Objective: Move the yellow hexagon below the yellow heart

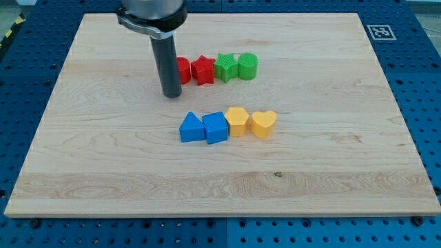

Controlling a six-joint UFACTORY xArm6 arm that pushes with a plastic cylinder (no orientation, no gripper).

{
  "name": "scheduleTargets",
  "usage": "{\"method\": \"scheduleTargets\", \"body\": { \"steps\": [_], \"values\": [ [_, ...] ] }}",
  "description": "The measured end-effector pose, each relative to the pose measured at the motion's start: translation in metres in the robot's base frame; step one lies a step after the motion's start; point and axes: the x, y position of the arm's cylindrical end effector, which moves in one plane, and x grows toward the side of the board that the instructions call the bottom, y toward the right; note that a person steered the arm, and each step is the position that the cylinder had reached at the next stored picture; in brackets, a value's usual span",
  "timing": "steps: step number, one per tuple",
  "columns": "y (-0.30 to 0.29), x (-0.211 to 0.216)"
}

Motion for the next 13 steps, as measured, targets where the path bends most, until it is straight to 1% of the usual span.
{"method": "scheduleTargets", "body": {
  "steps": [2, 4, 5, 7, 8, 11, 13],
  "values": [
    [0.017, 0.010],
    [0.064, 0.025],
    [0.079, 0.028],
    [0.082, 0.048],
    [0.091, 0.049],
    [0.126, 0.074],
    [0.132, 0.085]
  ]
}}
